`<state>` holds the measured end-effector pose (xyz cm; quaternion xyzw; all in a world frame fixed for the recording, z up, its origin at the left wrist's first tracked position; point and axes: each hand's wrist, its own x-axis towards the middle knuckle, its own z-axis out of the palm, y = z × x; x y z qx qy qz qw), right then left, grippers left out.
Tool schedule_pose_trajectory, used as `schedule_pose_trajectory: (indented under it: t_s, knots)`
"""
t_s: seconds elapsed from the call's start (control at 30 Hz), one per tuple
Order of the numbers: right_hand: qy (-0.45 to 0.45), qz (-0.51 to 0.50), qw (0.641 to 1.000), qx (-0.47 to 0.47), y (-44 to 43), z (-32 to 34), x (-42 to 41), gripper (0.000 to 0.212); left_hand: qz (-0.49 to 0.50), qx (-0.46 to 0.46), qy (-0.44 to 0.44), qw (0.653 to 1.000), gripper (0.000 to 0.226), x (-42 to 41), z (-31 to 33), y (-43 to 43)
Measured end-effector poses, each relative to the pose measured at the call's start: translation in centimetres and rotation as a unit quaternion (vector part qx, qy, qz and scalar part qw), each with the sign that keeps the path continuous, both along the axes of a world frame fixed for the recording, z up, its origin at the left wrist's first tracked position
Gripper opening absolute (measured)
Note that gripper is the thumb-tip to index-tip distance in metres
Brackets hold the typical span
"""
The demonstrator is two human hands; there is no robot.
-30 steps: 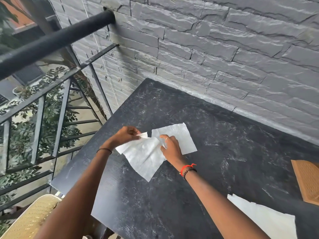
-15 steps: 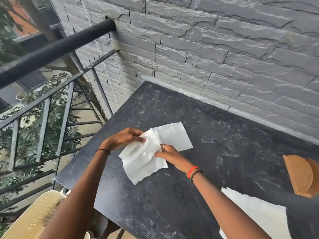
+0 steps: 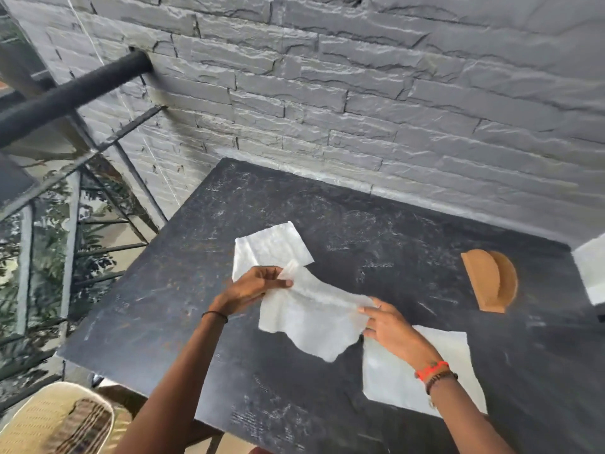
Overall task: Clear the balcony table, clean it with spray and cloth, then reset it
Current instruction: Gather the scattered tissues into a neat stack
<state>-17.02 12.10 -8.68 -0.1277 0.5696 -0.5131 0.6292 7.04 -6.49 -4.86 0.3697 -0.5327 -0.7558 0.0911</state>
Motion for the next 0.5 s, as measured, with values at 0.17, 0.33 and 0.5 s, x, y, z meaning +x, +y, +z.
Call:
schedule_pose_trajectory:
  t_s: [0.17, 0.33, 0.5]
  knots:
    - [0.06, -0.145, 0.986, -0.051, 6.9, 0.9, -4.5, 0.017, -0.026, 0.04, 0.01, 0.999, 0.011, -5.0, -1.7, 5.8]
    - [0.198, -0.2, 0.959, -0.047, 12.3, 1.1, -7.6, 0.022, -0.05, 0.052, 0.0, 0.997, 0.005, -9.4, -2.9, 11.7]
    - [0.256, -0.133, 0.955, 0.07, 15.3, -0.1, -10.2, 0.012, -0.016, -0.016, -0.078, 0.997, 0.011, -12.0, -5.0, 15.1]
